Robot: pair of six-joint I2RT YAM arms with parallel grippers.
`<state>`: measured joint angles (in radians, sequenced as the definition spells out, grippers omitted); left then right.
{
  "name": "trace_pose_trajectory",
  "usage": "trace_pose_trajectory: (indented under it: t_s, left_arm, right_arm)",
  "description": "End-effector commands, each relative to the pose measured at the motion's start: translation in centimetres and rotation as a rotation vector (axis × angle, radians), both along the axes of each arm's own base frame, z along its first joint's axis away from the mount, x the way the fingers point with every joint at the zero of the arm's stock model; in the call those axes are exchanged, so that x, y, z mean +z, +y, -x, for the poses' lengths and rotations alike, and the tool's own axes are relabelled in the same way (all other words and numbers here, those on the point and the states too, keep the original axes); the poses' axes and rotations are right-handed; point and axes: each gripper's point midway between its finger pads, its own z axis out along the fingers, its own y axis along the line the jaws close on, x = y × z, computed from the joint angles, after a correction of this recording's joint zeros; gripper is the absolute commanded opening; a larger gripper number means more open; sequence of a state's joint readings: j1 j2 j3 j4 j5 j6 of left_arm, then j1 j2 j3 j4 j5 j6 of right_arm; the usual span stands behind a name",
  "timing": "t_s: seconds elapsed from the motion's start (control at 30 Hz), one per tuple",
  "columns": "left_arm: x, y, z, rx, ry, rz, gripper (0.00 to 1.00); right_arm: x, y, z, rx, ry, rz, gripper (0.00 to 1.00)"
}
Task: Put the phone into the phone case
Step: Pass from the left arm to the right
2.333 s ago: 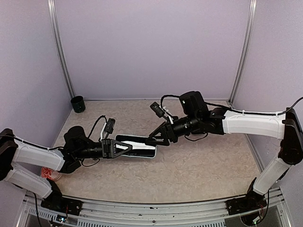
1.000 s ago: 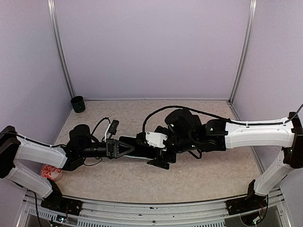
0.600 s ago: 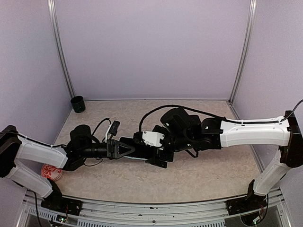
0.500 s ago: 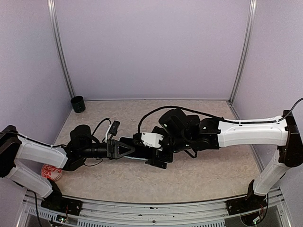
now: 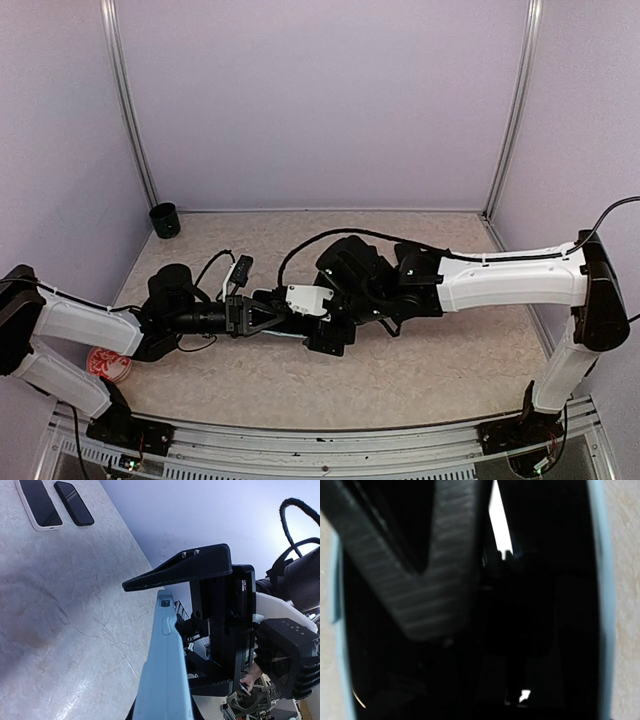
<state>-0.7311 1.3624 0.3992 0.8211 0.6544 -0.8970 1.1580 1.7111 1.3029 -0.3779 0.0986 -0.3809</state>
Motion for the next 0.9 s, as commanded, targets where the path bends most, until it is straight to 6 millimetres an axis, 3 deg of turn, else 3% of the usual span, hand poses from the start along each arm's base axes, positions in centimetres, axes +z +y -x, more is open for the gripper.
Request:
trace_pose_trajectory:
  t_s: [0.0,0.43,0.6,0.87]
  left_arm:
    - [2.4,-0.5,0.0,-0.016,-0.068,0.062,0.0]
    - [1.9,-0.6,-0.1,-0.015,-0.057,0.055,0.0]
    - [2.0,-0.6,0.0,-0.018,-0.059,0.057,0.0]
    - [1.8,-0.5,0.0,-0.016,-0.058,0.052,0.0]
  right_arm:
    - [0.5,0.5,0.4,-0.009,-0.038,0.022,0.95]
    - [1.8,0.5,1.1,-0.014,-0.124,0.012,0.89]
    - [1.2,0.5,1.5,0.002,-0.104,0.026,0.88]
    - [1.4,1.1,2.7,0.042,-0.036,-0.003,0.77]
